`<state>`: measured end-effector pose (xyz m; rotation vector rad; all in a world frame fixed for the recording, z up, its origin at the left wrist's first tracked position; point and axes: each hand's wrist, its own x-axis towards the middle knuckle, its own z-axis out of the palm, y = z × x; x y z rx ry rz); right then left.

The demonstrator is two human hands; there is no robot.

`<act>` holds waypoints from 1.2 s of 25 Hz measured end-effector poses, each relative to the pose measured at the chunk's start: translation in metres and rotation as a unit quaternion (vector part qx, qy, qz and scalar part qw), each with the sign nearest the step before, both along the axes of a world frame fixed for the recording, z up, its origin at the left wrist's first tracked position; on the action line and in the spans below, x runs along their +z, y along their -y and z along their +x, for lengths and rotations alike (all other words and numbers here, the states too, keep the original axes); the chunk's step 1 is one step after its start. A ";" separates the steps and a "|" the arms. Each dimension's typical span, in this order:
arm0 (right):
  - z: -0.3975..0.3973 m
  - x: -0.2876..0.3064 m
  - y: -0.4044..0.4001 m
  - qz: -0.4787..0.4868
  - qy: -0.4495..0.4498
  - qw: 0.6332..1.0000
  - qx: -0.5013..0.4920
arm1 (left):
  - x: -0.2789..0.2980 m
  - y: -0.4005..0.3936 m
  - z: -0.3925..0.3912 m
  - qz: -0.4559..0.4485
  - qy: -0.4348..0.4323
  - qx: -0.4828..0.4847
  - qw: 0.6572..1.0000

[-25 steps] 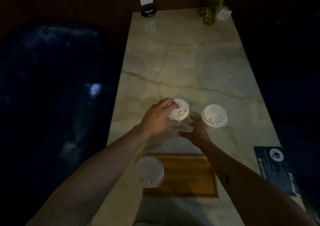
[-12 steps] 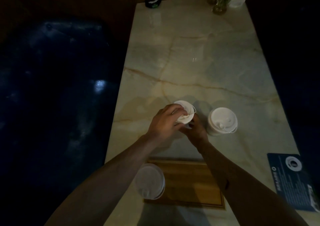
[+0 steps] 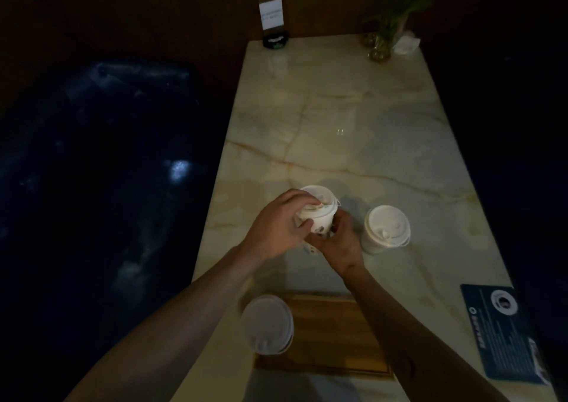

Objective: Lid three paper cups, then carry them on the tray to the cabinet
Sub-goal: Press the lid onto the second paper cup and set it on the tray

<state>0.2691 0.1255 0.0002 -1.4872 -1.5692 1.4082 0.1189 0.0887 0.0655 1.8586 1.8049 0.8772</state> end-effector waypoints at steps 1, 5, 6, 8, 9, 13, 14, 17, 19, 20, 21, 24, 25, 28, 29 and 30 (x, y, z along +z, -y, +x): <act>0.001 0.011 0.006 0.000 0.000 1.000 0.001 | 0.010 0.005 -0.002 0.009 0.016 0.006 1.000; 0.006 0.052 0.026 0.011 -0.028 0.999 0.014 | 0.041 0.026 -0.010 0.025 0.079 0.005 0.997; 0.008 0.061 0.031 0.021 -0.030 0.999 0.022 | 0.048 0.032 -0.011 0.030 0.099 0.000 0.995; 0.012 0.076 0.041 0.035 -0.040 0.998 0.043 | 0.059 0.045 -0.014 0.038 0.143 -0.010 0.989; 0.013 0.083 0.047 0.035 -0.050 0.997 0.052 | 0.064 0.053 -0.016 0.042 0.163 -0.014 0.986; 0.008 0.104 0.076 -0.006 -0.083 0.993 0.085 | 0.072 0.080 -0.022 0.041 0.202 -0.017 0.978; 0.007 0.107 0.083 -0.016 -0.091 0.992 0.090 | 0.072 0.086 -0.024 0.043 0.210 -0.014 0.977; 0.003 0.114 0.102 -0.041 -0.099 0.991 0.083 | 0.070 0.105 -0.029 0.059 0.231 0.002 0.971; -0.001 0.115 0.114 -0.044 -0.101 0.992 0.067 | 0.069 0.118 -0.030 0.078 0.225 0.015 0.971; -0.003 0.114 0.119 -0.039 -0.103 0.992 0.056 | 0.068 0.125 -0.030 0.096 0.210 0.024 0.973; -0.007 0.114 0.125 -0.031 -0.102 0.993 0.044 | 0.067 0.131 -0.030 0.117 0.187 0.034 0.975; -0.016 0.109 0.142 0.004 -0.089 0.996 0.021 | 0.068 0.147 -0.030 0.171 0.109 0.067 0.977; -0.020 0.108 0.148 0.016 -0.087 0.996 0.018 | 0.069 0.152 -0.031 0.181 0.086 0.073 0.977; -0.028 0.104 0.164 0.045 -0.075 0.996 0.003 | 0.069 0.168 -0.030 0.191 0.024 0.096 0.977; -0.031 0.101 0.168 0.049 -0.068 0.996 0.003 | 0.068 0.172 -0.030 0.191 0.011 0.102 0.976; -0.033 0.100 0.172 0.052 -0.065 0.997 0.007 | 0.067 0.176 -0.032 0.193 0.004 0.105 0.976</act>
